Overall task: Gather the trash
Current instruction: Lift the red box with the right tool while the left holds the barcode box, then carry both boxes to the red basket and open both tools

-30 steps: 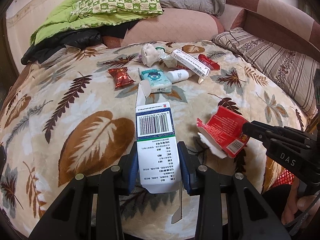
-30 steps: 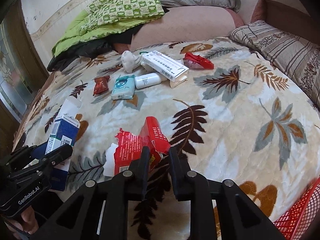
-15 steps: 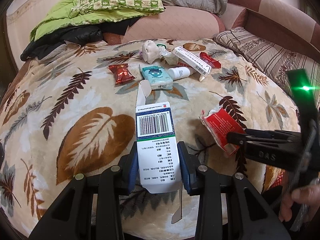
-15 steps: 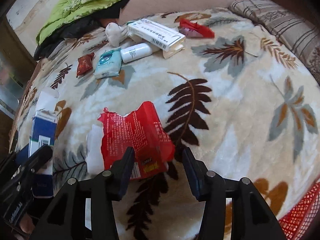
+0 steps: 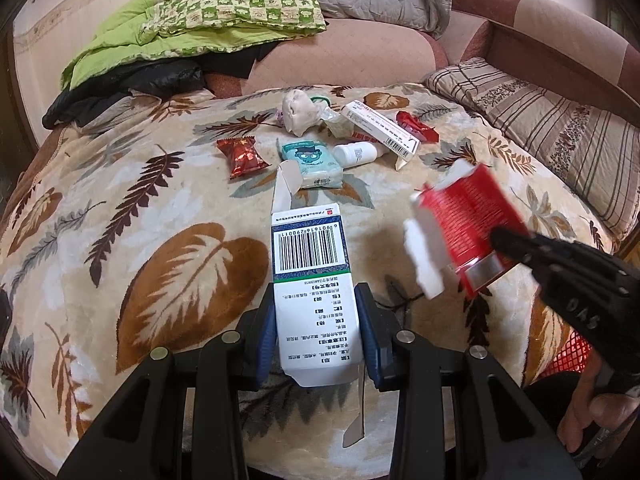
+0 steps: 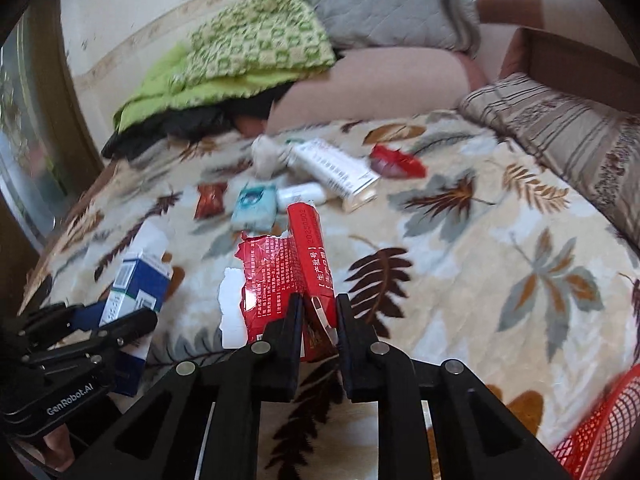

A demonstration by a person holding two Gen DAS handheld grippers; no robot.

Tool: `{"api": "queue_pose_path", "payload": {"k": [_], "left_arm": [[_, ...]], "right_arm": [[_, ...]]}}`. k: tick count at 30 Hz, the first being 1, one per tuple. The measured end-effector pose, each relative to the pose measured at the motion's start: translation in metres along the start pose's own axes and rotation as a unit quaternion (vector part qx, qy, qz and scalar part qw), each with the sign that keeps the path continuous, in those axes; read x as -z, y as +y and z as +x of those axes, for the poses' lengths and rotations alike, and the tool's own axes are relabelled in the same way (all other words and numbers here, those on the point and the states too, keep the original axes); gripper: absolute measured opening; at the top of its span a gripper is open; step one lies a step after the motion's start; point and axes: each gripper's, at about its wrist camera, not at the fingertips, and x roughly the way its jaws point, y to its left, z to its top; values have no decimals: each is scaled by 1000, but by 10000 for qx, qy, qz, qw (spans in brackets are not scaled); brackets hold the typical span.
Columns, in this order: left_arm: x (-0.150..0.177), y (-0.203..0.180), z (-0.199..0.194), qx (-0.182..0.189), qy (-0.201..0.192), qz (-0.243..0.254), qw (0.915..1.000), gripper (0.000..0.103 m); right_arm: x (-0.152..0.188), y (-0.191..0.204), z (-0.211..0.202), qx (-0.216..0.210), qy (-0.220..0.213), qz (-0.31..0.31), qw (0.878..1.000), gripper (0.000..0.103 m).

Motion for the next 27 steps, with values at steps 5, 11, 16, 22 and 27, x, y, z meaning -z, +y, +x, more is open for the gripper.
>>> {"api": "queue_pose_path", "payload": {"k": [5, 11, 16, 22, 27], "left_arm": [[-1, -5, -4, 26, -67, 87, 9999, 35], [-3, -10, -11, -8, -207, 173, 9996, 35], [-4, -11, -16, -19, -283, 212, 9994, 35], [-5, -15, -20, 70, -283, 246, 9993, 35], [-13, -41, -30, 739, -258, 523, 9956, 35]], "right_arm": [[3, 6, -13, 160, -114, -3, 9998, 17], [9, 20, -31, 170, -228, -204, 9994, 17], [7, 21, -39, 168, -275, -180, 9993, 17], [6, 11, -52, 146, -320, 62, 9994, 17], [10, -11, -83, 267, -519, 353, 9977, 17]]}}
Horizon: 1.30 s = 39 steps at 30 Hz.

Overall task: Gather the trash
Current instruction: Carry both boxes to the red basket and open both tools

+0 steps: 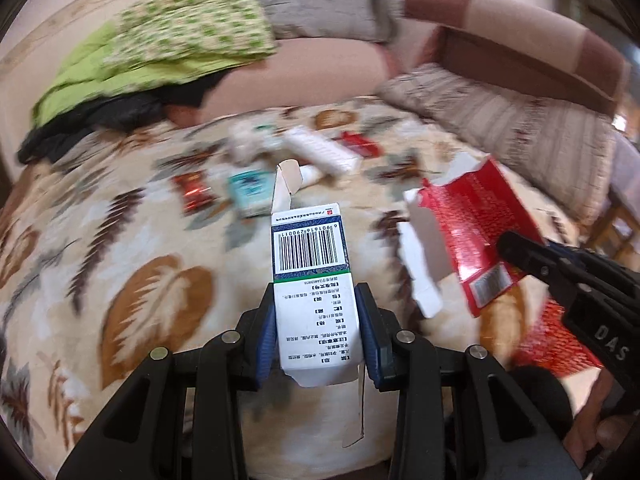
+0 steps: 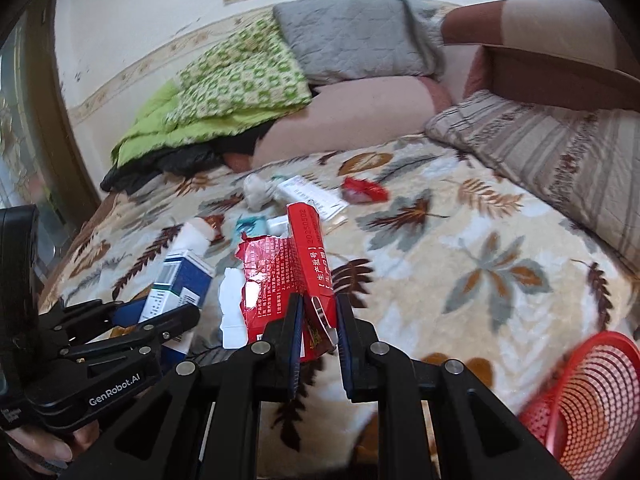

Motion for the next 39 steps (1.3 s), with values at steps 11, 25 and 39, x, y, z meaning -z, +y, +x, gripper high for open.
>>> {"api": "queue_pose_path", "payload": {"k": [11, 25, 39], "left_arm": [[-27, -132, 15, 1614, 404, 919, 9818, 35], [-11, -324, 50, 2878, 1177, 1981, 9296, 66], [-41, -171, 39, 1774, 671, 855, 9781, 66]], "right_arm": [[29, -134, -100, 1268, -397, 1172, 9842, 17], [89, -256, -157, 2663, -65, 2452, 9322, 55], [41, -195, -104, 1598, -206, 1726, 9717, 58]]}}
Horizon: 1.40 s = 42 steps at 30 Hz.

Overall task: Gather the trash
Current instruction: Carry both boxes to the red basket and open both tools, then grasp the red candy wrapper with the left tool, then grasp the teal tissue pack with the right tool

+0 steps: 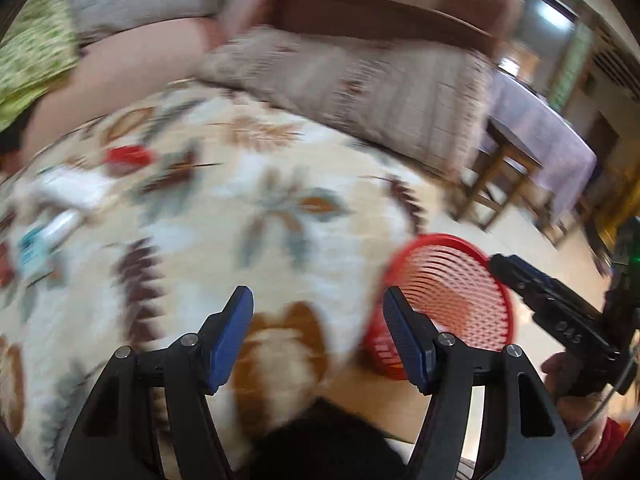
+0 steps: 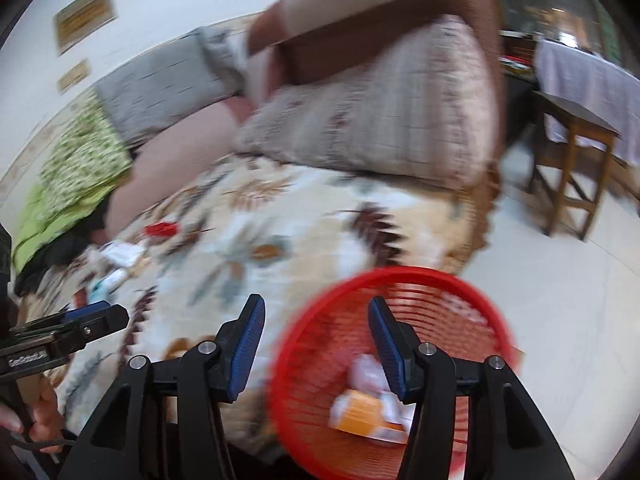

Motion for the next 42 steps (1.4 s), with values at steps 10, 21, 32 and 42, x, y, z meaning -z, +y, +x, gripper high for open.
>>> {"api": "queue_pose_path", "payload": {"k": [10, 21, 32, 42], "left_arm": [[17, 181, -53, -1310, -239, -1680, 9768, 66], [7, 368, -39, -2389, -244, -3229, 9155, 66], [-5, 410, 8, -2857, 30, -3012, 9097, 31], [54, 376, -52, -2645, -365, -3014, 9153, 31]], "right_arm": [[-6, 127, 37, -1028, 289, -991, 9893, 68], [-7, 213, 74, -1554, 653, -1810, 9689, 70], [-13, 270, 118, -2014, 1118, -1978, 9528, 74], [14, 369, 219, -2378, 2081, -2301, 9204, 75]]}}
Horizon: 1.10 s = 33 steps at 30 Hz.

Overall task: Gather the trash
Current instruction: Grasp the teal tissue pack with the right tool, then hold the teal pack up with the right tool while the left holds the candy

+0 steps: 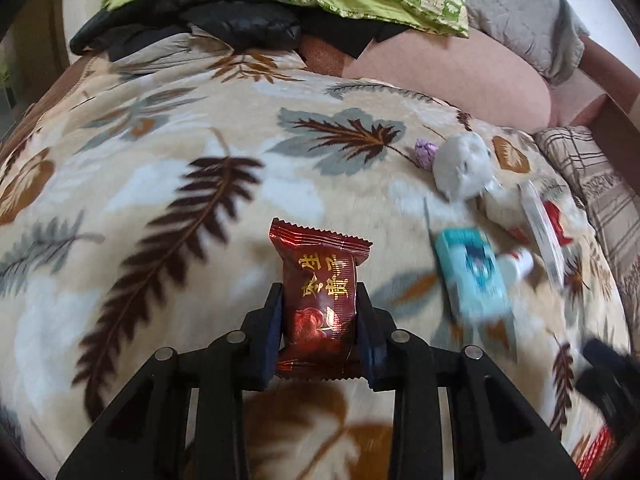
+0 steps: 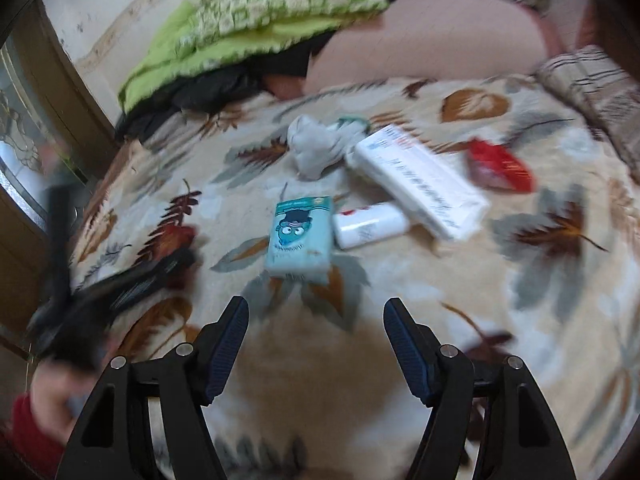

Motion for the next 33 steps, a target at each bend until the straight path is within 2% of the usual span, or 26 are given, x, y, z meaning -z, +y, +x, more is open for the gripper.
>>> {"api": "queue_pose_path", "payload": {"k": [3, 10, 11, 13, 15, 19, 26, 30, 33], "left_arm": [[14, 7, -14, -26, -86, -22, 10000, 31], [27, 13, -25, -72, -226, -10, 9997, 31], [29, 14, -23, -52, -183, -24, 9998, 31], [33, 15, -22, -22, -137, -34, 9999, 31], [36, 14, -23, -30, -128, -13, 9999, 31], [43, 7, -29, 21, -145, 65, 9999, 31], [68, -28, -56, 182, -329, 433, 9984, 31], [90, -51, -79, 195, -606, 790, 9948, 31], [105, -60, -96, 144, -854, 982, 9914, 31]], "right_arm": [[-13, 4, 35, 84, 235, 0, 9997, 76], [-41, 19, 87, 486, 343, -205, 9980, 76], [-42, 21, 93, 595, 338, -278, 9973, 74], [-41, 25, 91, 742, 247, -414, 9961, 50], [-35, 25, 81, 606, 213, -396, 9971, 39], [-11, 18, 51, 504, 64, -326, 9982, 38], [59, 3, -45, 559, -627, -235, 9962, 39], [98, -3, -85, 811, -993, -251, 9914, 39], [112, -12, -103, 730, -1127, -47, 9909, 39]]}}
